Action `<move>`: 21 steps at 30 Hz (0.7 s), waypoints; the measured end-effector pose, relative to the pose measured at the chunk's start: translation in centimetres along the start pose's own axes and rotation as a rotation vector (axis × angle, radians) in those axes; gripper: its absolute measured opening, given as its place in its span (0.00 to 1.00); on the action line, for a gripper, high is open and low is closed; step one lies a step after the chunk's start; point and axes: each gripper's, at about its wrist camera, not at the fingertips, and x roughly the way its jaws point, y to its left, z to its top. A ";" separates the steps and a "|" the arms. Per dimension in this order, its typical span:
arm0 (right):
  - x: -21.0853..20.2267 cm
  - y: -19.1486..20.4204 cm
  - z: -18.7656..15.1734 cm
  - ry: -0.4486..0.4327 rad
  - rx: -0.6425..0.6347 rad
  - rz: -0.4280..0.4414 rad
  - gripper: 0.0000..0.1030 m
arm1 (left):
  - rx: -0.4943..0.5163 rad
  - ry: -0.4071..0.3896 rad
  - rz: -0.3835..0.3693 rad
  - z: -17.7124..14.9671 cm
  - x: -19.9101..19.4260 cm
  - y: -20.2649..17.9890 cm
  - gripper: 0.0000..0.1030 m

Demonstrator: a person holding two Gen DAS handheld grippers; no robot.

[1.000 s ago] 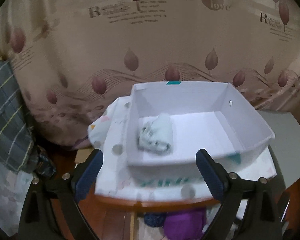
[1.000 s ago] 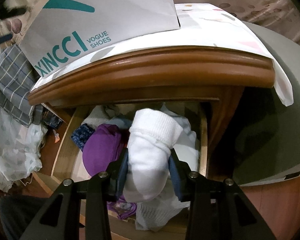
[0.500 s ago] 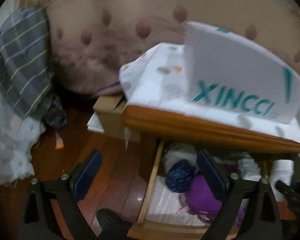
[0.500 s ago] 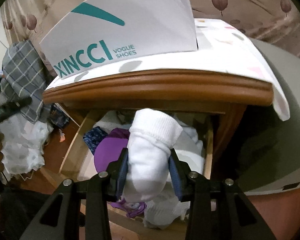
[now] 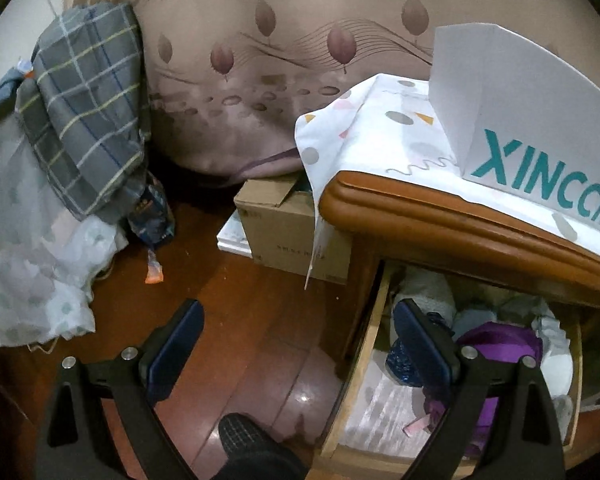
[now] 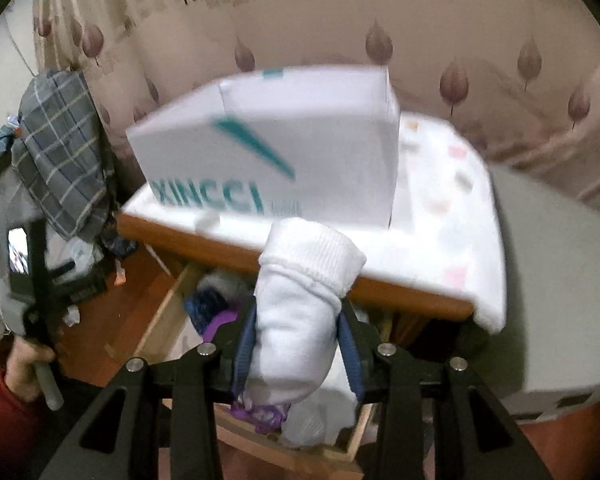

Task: Take underwear out of drawer
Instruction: 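Carry the white roll with the right gripper into the white box and open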

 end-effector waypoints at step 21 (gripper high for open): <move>7.0 -0.9 18.2 0.066 -0.079 -0.134 0.38 | -0.184 0.099 0.036 -0.1 1.9 3.9 0.92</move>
